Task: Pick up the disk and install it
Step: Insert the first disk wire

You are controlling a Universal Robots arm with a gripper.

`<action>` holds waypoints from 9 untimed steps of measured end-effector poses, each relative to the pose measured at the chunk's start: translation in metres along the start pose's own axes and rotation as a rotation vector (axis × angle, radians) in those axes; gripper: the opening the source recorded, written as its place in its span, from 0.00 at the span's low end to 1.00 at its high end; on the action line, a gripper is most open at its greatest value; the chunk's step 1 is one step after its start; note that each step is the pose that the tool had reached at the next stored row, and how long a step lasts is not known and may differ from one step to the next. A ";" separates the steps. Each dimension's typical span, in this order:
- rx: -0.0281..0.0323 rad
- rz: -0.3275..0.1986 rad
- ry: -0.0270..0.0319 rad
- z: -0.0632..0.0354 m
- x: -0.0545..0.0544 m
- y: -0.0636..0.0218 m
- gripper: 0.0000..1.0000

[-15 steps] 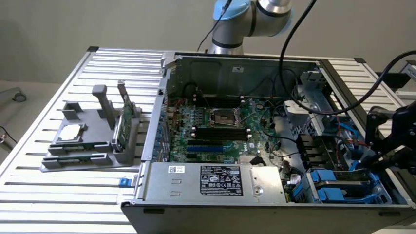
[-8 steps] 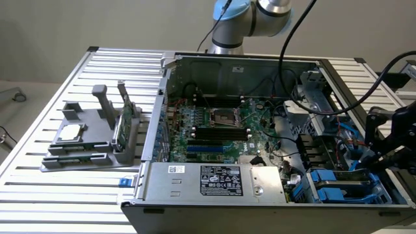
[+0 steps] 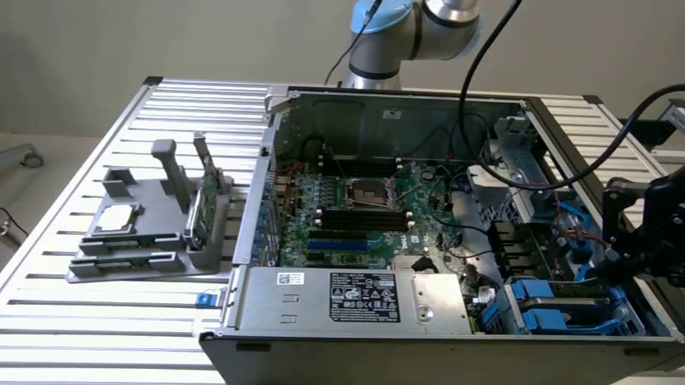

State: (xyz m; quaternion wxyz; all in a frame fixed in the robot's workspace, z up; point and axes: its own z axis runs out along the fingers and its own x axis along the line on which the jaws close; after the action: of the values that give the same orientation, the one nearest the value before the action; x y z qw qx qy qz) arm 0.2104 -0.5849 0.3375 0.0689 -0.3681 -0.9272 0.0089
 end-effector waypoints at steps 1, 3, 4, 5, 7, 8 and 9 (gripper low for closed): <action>0.0023 0.000 0.0015 -0.0005 0.000 -0.0002 0.16; 0.0072 0.001 0.0060 -0.0020 0.001 -0.0005 0.16; 0.0101 0.001 0.0092 -0.0024 0.001 -0.0008 0.16; 0.0137 0.001 0.0129 -0.0027 0.002 -0.0011 0.16; 0.0200 0.001 0.0200 -0.0028 0.002 -0.0018 0.16; 0.0227 0.002 0.0225 -0.0029 0.003 -0.0021 0.16; 0.0240 0.002 0.0238 -0.0030 0.003 -0.0021 0.16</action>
State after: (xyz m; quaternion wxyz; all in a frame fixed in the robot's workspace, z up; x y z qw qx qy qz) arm 0.2075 -0.5847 0.3409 0.0843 -0.3682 -0.9258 0.0157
